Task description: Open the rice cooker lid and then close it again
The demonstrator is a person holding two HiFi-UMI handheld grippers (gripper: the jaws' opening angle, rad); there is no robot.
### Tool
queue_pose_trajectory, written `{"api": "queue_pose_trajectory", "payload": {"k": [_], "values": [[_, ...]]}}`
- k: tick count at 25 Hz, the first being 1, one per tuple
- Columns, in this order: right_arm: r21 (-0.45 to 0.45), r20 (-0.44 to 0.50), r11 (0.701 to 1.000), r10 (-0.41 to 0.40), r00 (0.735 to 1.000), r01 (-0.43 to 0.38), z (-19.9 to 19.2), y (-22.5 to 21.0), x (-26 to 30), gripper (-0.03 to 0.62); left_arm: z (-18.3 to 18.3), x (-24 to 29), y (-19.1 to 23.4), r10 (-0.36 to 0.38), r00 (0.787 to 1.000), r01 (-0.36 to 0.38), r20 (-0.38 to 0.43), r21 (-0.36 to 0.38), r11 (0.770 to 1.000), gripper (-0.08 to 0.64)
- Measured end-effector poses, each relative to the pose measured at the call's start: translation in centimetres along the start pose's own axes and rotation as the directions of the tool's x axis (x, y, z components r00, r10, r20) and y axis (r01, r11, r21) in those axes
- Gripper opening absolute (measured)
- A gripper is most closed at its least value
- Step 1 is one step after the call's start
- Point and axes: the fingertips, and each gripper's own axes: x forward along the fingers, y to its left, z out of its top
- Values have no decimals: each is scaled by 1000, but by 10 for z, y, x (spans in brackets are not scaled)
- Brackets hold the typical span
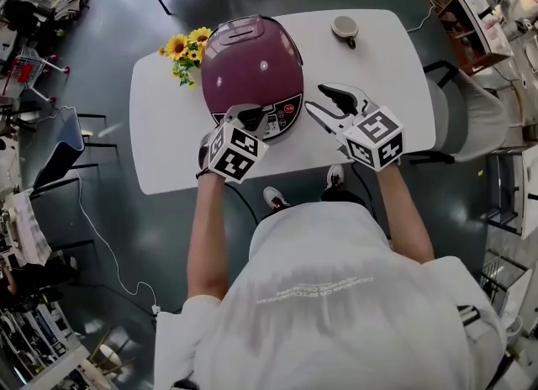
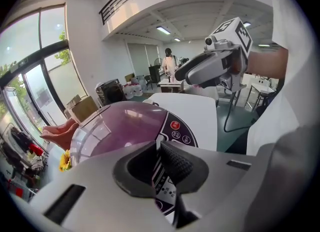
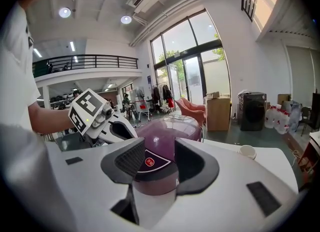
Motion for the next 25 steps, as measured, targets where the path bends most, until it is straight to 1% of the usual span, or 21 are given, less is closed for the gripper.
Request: {"api": "queue_pose_trajectory", "payload": {"k": [7, 12, 19, 22, 25], "values": [[-14, -6, 999, 29, 1000, -29, 0, 2, 5, 198, 4, 1, -1, 19, 1000, -18, 12, -32, 999, 38], [-24, -11, 998, 49, 999, -50, 3, 7, 12, 198, 4, 0, 0, 15, 999, -13, 28, -67, 998, 38], [-41, -18, 997, 65, 998, -66, 8, 4, 17, 198, 4, 0, 3, 18, 1000, -17, 21, -59, 998, 38], [-46, -22, 996, 72, 997, -73, 6, 5, 17, 198, 3, 2, 3, 35, 999, -34, 16, -58, 998, 38], [-52, -26, 995, 81, 996, -82, 5, 8, 17, 198, -2, 4, 0, 12, 1000, -13, -16, -51, 999, 37]]}}
